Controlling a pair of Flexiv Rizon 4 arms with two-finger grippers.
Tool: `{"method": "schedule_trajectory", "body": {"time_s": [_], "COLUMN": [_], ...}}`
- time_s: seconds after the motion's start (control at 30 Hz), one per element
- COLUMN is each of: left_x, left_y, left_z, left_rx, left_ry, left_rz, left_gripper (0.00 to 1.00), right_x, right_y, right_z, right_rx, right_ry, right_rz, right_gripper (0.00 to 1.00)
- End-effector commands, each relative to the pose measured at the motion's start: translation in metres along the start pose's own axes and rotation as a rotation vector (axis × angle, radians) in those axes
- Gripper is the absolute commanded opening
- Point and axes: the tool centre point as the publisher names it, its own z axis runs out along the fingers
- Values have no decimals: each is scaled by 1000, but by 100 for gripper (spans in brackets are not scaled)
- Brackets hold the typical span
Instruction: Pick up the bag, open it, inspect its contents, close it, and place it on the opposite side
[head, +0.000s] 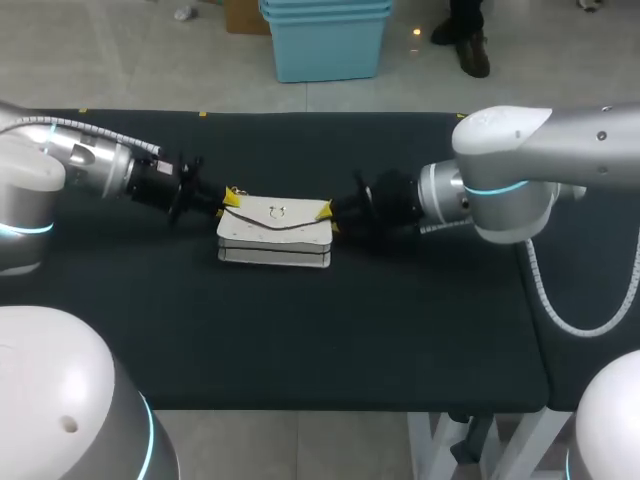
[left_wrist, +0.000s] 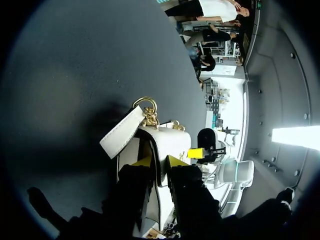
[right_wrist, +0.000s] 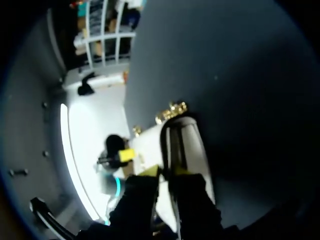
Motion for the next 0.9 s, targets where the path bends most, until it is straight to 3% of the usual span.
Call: {"method": "schedule_trajectory", "body": {"time_s": [0.03, 0.07, 0.1, 0.13, 0.17, 0.2, 0.23, 0.27, 0.3, 0.43, 0.5, 0.53, 0.57, 0.63, 0.9], "left_x": [8, 9, 9, 10, 11, 11, 11, 11, 11, 9, 7, 5, 4, 1, -8], "left_y": [1, 0, 0, 0, 0, 1, 2, 3, 3, 4, 3, 2, 1, -1, -4], "left_z": [5, 6, 6, 6, 5, 5, 4, 4, 3, 3, 4, 5, 5, 8, 11], "left_rx": [2, 4, 6, 8, 10, 11, 13, 14, 15, 21, 21, 21, 17, 14, 6], "left_ry": [-7, -8, -8, -7, -5, -4, -1, 0, 1, 5, 6, 6, 8, 7, 6], "left_rz": [6, 8, 9, 11, 13, 15, 16, 17, 18, 15, 7, 2, -4, -10, -38], "left_gripper": [0, 7, 30, 45, 50, 53, 56, 57, 56, 45, 28, 19, 0, 0, 0], "right_x": [6, 6, 5, 5, 5, 6, 6, 6, 6, 7, 7, 7, 7, 7, -2], "right_y": [-7, -8, -9, -9, -10, -11, -11, -11, -10, -8, -8, -7, -7, -7, -8], "right_z": [4, 4, 4, 3, 3, 2, 1, 0, 0, 2, 3, 4, 5, 7, 10], "right_rx": [-12, -12, -12, -16, -20, -27, -34, -37, -40, -48, -50, -51, -53, -54, -50], "right_ry": [-6, -7, -7, -6, -6, -7, -8, -7, -6, -6, -6, -6, -6, -12, -32], "right_rz": [-3, -5, -6, -6, -6, -6, -6, -6, -4, -1, 1, 2, 3, -1, 11], "right_gripper": [0, 0, 0, 24, 42, 53, 83, 96, 100, 100, 99, 87, 57, 0, 0]}}
